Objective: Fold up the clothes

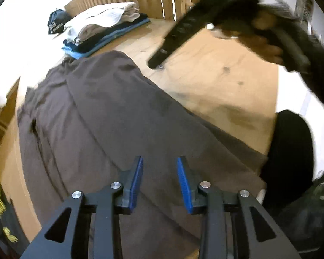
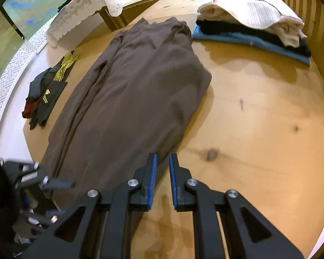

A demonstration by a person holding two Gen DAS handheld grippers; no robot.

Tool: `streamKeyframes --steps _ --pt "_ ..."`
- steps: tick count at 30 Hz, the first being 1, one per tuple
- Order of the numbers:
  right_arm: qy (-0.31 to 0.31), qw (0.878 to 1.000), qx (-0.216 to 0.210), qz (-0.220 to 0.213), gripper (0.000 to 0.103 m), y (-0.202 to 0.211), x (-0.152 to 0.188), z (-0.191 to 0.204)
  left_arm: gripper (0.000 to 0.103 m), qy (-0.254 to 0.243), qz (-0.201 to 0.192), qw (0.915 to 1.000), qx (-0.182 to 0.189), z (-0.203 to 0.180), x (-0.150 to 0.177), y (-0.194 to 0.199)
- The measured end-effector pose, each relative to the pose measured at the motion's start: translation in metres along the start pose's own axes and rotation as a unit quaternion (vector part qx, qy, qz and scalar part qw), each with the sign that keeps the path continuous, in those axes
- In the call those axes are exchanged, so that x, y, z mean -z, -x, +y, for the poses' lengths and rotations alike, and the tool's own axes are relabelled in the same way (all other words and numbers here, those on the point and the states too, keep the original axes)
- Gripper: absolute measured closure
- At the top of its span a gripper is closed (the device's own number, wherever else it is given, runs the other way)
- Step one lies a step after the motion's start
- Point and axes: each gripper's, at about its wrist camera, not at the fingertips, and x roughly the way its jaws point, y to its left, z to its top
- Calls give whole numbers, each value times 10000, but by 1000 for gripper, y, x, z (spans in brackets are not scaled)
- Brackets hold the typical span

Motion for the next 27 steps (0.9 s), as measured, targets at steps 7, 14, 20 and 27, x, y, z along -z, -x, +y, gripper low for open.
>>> streamKeyframes --steps 7,14,20,27 --pt "-181 9995 -240 7 96 -24 -15 -5 89 128 9 9999 -34 28 -38 -30" --pt "-245 9990 -280 242 100 -48 -21 -10 85 10 365 9977 -564 47 -26 -40" --pt "-423 9968 -675 -33 98 -22 -11 -12 86 9 176 9980 -606 49 -27 -32" --pt "-383 9919 -1197 208 98 -15 31 4 83 72 169 9972 -718 60 -30 -30"
